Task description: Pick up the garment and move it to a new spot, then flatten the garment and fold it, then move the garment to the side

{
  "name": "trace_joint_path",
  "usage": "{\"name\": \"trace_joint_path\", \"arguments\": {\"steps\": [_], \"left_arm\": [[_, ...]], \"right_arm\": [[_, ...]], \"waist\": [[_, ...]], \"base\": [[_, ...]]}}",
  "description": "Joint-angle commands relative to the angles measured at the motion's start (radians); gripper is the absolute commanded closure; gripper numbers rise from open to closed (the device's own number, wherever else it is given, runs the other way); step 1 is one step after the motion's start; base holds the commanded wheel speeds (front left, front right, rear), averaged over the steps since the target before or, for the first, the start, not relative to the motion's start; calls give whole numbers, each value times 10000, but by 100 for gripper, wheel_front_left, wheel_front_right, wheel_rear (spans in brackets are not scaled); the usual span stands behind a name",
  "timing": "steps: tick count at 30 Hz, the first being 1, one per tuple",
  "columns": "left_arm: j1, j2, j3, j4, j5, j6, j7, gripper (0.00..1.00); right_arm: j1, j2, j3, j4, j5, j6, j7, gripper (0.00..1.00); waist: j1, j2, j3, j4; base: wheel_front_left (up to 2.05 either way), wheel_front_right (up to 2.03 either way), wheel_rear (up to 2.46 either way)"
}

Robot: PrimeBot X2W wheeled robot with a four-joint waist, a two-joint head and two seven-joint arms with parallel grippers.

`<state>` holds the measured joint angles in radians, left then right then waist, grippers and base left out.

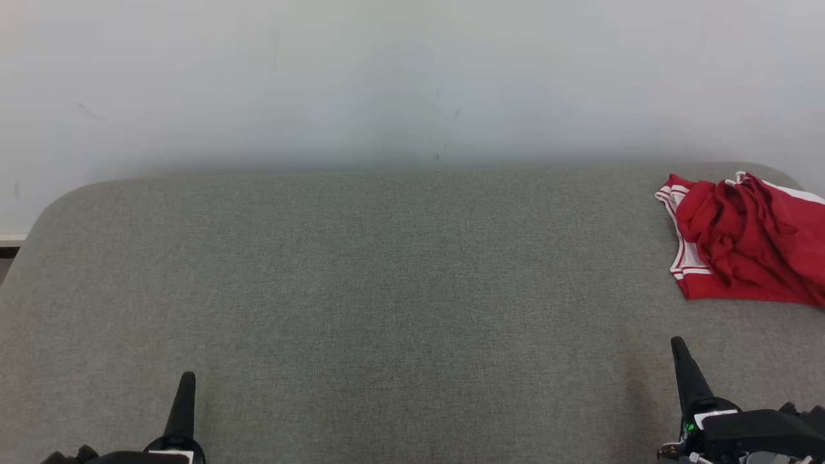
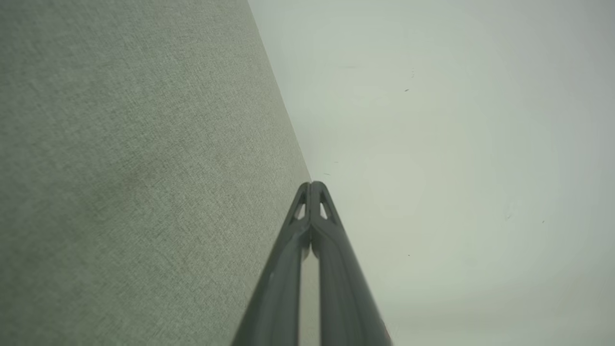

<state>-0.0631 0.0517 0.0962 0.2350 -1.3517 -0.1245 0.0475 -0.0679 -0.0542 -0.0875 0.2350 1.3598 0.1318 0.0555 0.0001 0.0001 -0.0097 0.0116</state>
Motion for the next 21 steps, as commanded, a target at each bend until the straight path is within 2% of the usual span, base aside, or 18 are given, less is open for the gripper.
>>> {"name": "trace_joint_path", "arguments": {"steps": [1, 21], "left_arm": [[-157, 3, 40, -25, -183, -78, 58, 100], [-401, -12, 146, 67, -1751, -67, 462, 100]], "right_arm": [[-184, 4, -44, -39, 184, -15, 61, 100], [-360, 28, -196, 50, 1680, -18, 421, 100]], "waist": [[-1, -1, 4, -3], [-1, -1, 77, -70]], "base": [[0, 0, 0], [0, 0, 0]]}}
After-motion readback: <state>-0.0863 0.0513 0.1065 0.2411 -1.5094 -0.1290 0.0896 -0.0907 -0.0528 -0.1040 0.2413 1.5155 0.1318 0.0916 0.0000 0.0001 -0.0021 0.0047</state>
